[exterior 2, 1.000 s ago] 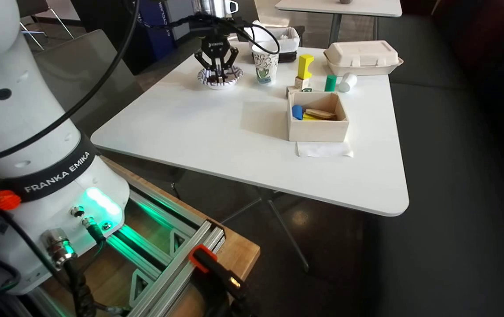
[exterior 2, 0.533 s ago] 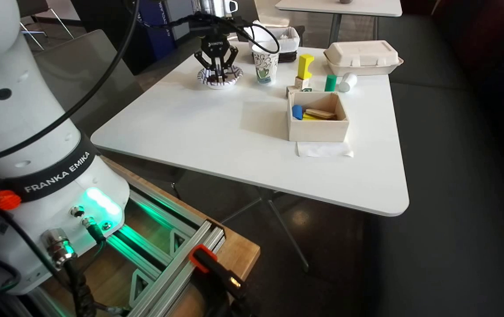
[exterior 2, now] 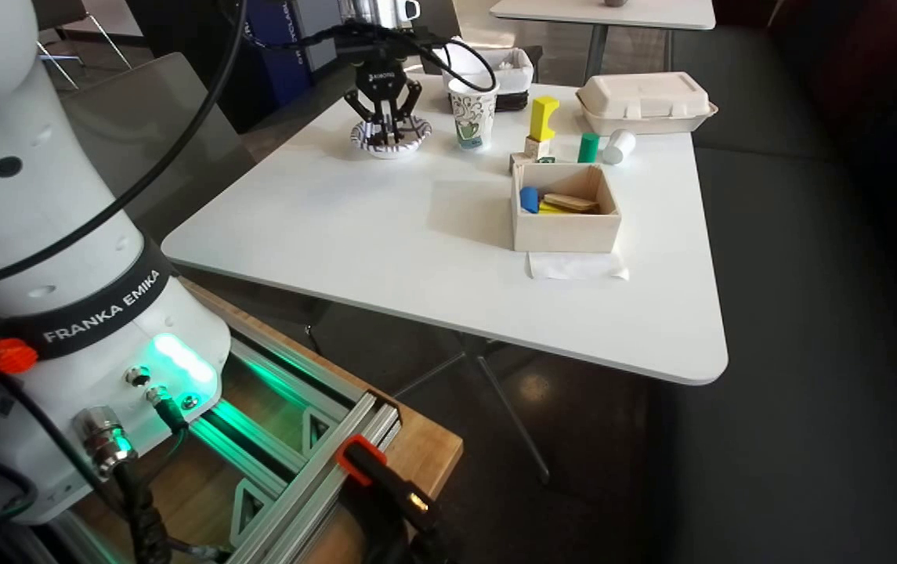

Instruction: Pick up the spoon and scoop some of the contents from the bowl and pour them in the cup

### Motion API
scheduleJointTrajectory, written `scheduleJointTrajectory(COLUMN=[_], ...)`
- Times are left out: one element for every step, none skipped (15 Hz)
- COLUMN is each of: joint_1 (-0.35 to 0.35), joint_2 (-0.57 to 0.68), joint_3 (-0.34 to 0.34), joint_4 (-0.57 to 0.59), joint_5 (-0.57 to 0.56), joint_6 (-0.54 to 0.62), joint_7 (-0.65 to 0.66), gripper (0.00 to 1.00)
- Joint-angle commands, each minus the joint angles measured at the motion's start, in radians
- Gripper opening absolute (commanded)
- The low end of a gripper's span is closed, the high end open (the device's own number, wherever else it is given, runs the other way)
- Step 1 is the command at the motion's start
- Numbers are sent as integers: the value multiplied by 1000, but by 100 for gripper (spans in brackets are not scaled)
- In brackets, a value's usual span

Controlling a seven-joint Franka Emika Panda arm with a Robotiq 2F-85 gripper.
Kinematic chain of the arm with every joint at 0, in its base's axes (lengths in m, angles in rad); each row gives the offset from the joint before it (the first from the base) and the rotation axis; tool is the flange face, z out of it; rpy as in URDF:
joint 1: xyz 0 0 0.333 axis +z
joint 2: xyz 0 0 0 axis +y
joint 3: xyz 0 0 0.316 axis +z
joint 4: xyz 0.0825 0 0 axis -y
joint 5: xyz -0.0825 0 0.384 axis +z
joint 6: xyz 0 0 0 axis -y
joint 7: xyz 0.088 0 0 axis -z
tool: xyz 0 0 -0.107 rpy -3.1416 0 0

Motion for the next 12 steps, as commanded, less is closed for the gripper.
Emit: scheduleJointTrajectory(joint_1=[17,18,19,20,20,21,22,23,22,22,22,23], joint_2=[-4,-2,0,0,1,1,0,-3,-4,-4,-2,0], joint_3=[-5,-5,-7,-7,-9,-10,-12,-13,-13,-14,-15,-15], joint_4=[13,15,16,17,18,19,19,17,17,17,18,20], joint_5=[-37,-37,-41,-43,-46,-50,-56,-61,-64,-68,-70,-72], joint_6=[-39,-41,-43,-43,-44,-46,-47,-49,-50,-53,-55,-61], joint_7=[31,31,33,33,33,34,37,39,39,41,41,42], gripper=[4,4,4,4,4,4,4,4,4,4,4,4])
